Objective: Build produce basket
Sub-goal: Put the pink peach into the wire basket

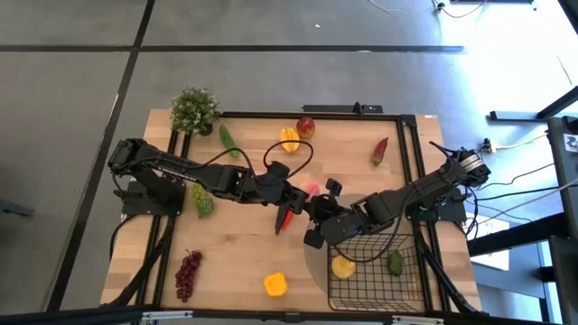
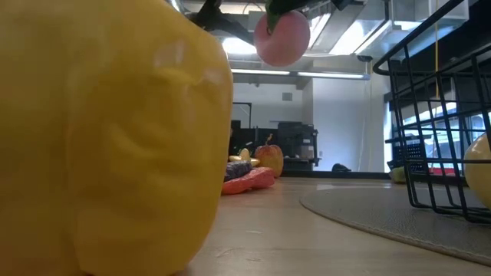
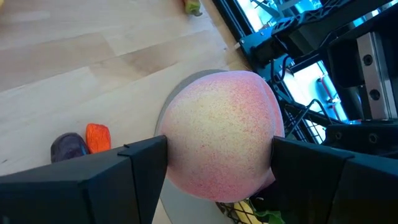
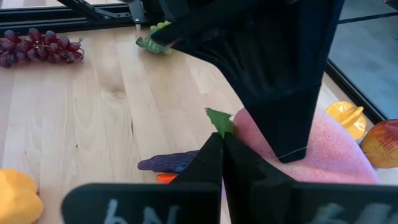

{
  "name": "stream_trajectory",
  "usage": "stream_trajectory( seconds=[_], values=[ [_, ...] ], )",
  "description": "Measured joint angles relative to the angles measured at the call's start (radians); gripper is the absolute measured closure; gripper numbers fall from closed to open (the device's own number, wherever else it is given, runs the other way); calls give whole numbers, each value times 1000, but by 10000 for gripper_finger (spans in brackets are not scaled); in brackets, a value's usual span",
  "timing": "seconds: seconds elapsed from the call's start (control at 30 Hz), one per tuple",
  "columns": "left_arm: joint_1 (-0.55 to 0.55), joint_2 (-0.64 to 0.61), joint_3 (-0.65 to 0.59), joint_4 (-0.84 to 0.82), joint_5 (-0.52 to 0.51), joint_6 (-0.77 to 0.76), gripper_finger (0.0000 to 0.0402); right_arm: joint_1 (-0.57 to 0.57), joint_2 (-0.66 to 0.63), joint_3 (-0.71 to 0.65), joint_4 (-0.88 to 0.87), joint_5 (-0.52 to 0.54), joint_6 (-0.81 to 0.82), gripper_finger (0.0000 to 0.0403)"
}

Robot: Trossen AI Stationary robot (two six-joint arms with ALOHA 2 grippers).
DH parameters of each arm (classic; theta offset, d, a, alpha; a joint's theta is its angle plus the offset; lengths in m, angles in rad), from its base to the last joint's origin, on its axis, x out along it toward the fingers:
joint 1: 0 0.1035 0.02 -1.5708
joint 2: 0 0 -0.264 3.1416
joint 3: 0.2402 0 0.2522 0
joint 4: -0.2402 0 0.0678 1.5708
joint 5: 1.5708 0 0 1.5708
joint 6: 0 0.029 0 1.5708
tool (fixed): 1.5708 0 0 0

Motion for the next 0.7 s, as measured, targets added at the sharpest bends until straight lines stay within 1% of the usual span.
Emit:
stream_trajectory(
  seconds=[0.53,0.7],
  values=[
    [0,0,0,-1,-1,0,164,0,0,0,0,0,1,403],
    [0,0,0,-1,-16,10,164,-1,0,0,0,1,0,403]
  ],
)
